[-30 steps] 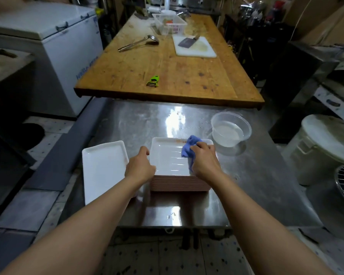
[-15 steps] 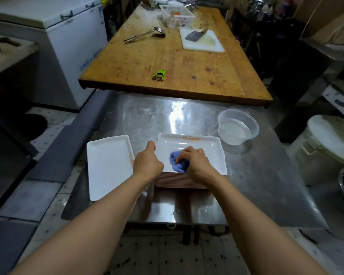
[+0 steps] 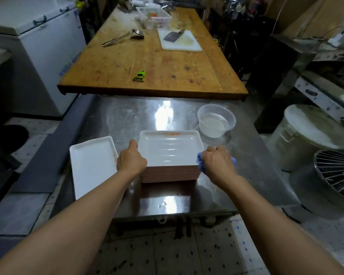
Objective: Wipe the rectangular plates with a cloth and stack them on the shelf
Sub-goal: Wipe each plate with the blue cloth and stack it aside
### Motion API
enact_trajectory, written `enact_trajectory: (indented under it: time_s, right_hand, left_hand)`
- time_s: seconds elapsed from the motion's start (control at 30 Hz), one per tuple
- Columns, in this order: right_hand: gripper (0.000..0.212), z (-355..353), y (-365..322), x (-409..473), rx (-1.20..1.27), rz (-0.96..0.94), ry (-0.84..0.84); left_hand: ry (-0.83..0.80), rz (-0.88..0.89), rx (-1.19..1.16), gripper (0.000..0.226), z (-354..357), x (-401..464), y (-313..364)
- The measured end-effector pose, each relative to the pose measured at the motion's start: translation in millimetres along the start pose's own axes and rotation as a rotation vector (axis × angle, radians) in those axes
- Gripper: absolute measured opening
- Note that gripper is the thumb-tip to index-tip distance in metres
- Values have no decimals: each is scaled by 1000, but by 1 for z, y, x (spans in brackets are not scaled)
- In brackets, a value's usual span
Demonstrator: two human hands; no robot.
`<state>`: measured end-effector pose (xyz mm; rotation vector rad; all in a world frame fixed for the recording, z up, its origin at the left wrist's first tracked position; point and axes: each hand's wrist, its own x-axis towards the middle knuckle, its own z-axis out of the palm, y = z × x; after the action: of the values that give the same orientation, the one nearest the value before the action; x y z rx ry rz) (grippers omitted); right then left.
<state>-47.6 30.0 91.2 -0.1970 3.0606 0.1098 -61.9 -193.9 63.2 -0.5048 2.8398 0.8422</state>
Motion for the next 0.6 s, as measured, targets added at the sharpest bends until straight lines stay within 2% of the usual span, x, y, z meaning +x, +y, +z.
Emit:
enact_trajectory:
  time_s: [0.07,0.13,0.23,0.33,0.4,0.5,0.6]
  right_hand:
    - [13,2,11,-5,74,67,53]
    - [16,12,26,-8,272,135,181]
    - [23,19,39,-13,506,197,282]
    - [29,20,42,-18,618,284,283]
    - [29,23,42,-23,667,308,287]
    - [34,28,41,-27,732,352,291]
    - [35,31,40,-28,754,365,279]
  left_hand:
    - [14,-15,73,35,1,-4,3]
    - [68,-4,161,43,3,-12,9]
    - [142,197,217,48,12,-23,18]
    - [133,499,269,40,26,-28,25]
    - [119,608,356,32,33,-29,29]
    - [155,654,440,19,39,-29,36]
    - [177,676,413,14,40,-27,37]
